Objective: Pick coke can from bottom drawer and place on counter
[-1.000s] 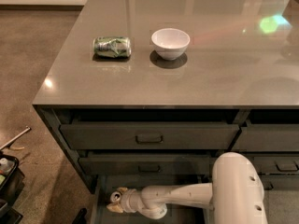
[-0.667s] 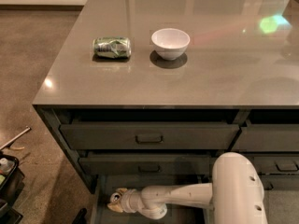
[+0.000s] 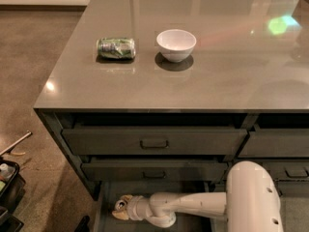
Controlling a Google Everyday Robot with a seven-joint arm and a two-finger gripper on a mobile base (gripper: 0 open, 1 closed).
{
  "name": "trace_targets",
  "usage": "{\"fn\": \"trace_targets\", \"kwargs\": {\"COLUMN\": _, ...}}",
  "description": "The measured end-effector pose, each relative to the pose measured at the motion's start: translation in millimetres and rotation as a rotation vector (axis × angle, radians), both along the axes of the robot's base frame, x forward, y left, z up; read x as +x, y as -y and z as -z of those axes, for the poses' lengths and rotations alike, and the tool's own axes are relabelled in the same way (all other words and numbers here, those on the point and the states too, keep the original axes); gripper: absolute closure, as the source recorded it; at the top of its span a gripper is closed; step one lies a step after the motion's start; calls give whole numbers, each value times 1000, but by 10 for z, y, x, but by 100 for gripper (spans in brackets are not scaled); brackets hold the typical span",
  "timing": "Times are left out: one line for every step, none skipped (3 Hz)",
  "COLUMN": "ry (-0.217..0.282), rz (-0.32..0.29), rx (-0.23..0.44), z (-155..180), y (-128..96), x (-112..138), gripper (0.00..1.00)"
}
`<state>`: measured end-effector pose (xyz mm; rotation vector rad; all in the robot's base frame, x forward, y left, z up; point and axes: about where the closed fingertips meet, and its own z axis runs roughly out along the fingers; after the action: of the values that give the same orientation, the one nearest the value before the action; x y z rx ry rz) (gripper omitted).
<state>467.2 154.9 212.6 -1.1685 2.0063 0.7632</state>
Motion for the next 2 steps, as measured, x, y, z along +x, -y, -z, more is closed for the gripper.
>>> {"fn": "trace_targets", "kwargs": {"ry": 11, "rz": 7, "rx": 42, "z": -421, "y": 365, "x": -79, "gripper": 100}}
{"fn": "trace_targets", "kwargs": {"ry": -30, "rz": 56, "rx": 17, "z": -864, "y": 1068, "x": -309, "gripper": 100}}
